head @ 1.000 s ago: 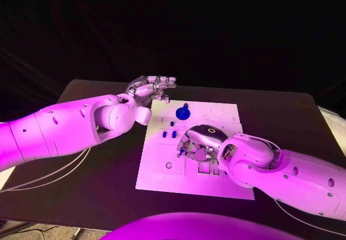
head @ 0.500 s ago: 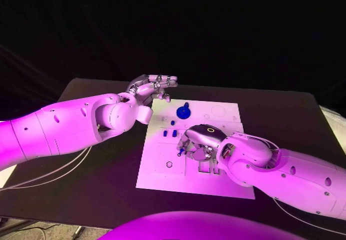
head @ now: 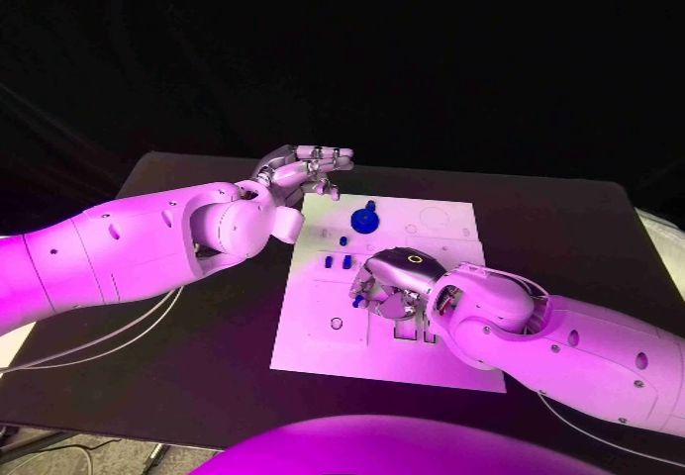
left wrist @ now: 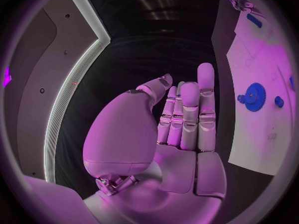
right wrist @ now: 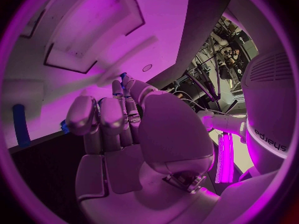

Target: Assemble the parts on the task board

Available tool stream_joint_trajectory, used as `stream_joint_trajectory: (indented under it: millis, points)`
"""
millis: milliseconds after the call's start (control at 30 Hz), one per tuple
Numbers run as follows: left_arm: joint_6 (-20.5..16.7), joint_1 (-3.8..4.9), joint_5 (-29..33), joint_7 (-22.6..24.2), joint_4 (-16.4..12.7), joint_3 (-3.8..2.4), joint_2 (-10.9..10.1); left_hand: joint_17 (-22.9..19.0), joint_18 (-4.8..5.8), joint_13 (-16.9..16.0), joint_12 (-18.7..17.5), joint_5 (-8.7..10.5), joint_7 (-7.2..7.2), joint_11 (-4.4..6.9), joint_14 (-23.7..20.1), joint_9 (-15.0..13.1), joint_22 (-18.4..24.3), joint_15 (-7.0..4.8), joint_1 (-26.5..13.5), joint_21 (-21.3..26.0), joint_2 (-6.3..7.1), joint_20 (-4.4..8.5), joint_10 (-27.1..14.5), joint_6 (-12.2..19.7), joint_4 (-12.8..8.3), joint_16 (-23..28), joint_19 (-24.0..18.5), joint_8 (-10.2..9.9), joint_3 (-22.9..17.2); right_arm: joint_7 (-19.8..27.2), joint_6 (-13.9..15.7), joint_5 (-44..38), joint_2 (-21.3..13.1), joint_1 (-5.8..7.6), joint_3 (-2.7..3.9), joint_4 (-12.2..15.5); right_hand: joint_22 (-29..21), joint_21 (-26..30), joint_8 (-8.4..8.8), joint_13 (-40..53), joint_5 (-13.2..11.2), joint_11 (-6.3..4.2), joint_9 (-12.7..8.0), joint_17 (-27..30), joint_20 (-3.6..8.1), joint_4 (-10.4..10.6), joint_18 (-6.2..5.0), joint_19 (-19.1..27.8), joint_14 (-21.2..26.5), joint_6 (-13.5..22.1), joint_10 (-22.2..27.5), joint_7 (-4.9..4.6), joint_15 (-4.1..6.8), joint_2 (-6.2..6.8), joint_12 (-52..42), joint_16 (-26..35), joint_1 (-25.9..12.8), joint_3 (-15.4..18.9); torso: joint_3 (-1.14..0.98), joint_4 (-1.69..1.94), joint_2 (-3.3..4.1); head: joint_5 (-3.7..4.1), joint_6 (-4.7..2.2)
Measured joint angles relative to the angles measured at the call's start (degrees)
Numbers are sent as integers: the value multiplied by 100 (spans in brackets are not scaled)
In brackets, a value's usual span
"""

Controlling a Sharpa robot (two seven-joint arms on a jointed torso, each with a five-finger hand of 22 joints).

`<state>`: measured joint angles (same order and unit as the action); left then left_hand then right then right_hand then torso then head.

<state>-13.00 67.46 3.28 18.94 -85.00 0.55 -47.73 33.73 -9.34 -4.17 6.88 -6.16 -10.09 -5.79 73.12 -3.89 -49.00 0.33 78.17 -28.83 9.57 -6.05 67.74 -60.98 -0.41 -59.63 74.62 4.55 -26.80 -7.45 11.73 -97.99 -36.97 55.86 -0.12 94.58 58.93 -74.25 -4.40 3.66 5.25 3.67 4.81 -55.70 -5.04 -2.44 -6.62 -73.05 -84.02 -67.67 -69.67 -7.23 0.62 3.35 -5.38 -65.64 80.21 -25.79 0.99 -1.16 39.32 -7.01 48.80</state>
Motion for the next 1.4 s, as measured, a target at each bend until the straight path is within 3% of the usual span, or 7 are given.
stream_joint_trajectory:
  millis: [200, 367, 500, 767, 1033, 1233, 1400]
  points:
    - [10, 0, 0, -5, 2, 0, 0, 0, 0, 0, 0, 0, 0, 0, 0, 0, 0, 0, 0, 0, 0, 0, 0, 0, 0, 0, 0, 0, 0, -6, -57, -21, 27, 3, 6, -9, 0, 0, 1, 1, 1, 0, 2, 0, 0, 0, 0, 0, 0, 2, 0, -1, 0, 0, 0, -17, 0, 0, 1, 0, 1, -8, 16]
    - [16, 0, 1, -8, 4, 0, 0, 0, -1, 0, 0, 0, 0, 0, 1, 0, 0, 1, 0, 0, 0, 0, 0, 0, 0, 0, 0, 0, 0, -12, -126, -25, 56, -2, -19, -37, -21, 0, 68, -7, 69, 103, -25, 20, -14, 53, 0, -9, 2, 203, 211, -117, -2, 167, 157, -24, -231, 51, 1, 1, 1, -12, 23]
    - [21, -1, 1, -10, 12, 1, 1, 1, 0, 0, 0, 0, 0, 0, 1, 0, 0, 1, 0, 0, 0, 0, 0, 0, 0, 0, 0, 0, 0, -13, -129, 3, 55, -3, -18, -48, -57, 0, 71, 14, 74, 181, -103, 22, -87, 86, -1, 24, -1, 486, 482, -199, -89, 263, 149, -61, -417, 158, 2, 0, -2, -15, 27]
    - [27, -1, 1, -16, 34, 1, 4, -5, 0, 0, 0, 0, -21, 0, -18, 0, 2, 21, 24, 0, -24, 0, 0, 21, 0, 0, 0, 0, 0, -6, -24, 72, 46, -11, -32, -56, -265, 105, 71, -14, 74, 297, -107, 197, -200, 55, -1, 137, 0, 726, 974, -304, -149, 276, 179, -11, -430, 317, 1, 0, -3, -11, 22]
    - [35, -1, 1, -26, 41, 3, 8, -13, 0, 0, 0, 0, -21, 18, -18, 0, 4, 21, 23, 0, -23, 0, -18, 22, 17, 0, 0, 0, 17, -11, 213, 109, -44, -22, -41, -26, -488, 215, 71, -7, 131, 316, -106, 343, -235, 8, 0, 238, 19, 842, 1136, -309, -167, 310, 160, 72, -396, 406, -3, -4, -3, -5, 13]
    - [46, -5, 1, -37, 52, 13, 7, -13, 0, 0, 0, 0, -21, 18, -18, 0, 4, 22, 23, 0, -23, 0, -18, 22, 17, 0, 0, 0, 17, 1, 431, 165, -405, -13, 4, 318, -516, 246, 71, 0, 153, 305, -106, 374, -235, -18, 0, 238, 19, 873, 1167, -278, -167, 367, 100, 95, -408, 516, -3, -2, -7, 7, -11]
    - [52, -9, 1, -45, 57, 18, -7, -13, 0, 0, 0, 0, -2, 7, -18, 0, 4, 22, 23, 22, -23, 0, -29, 41, 17, 0, 0, 0, 17, -28, 461, 227, -898, 218, 50, 646, -779, 427, 71, -1, 260, 305, -106, 544, -223, 15, -5, 409, 50, 1116, 1500, -161, -197, 475, 100, 216, -519, 911, -3, -7, -10, 30, -38]
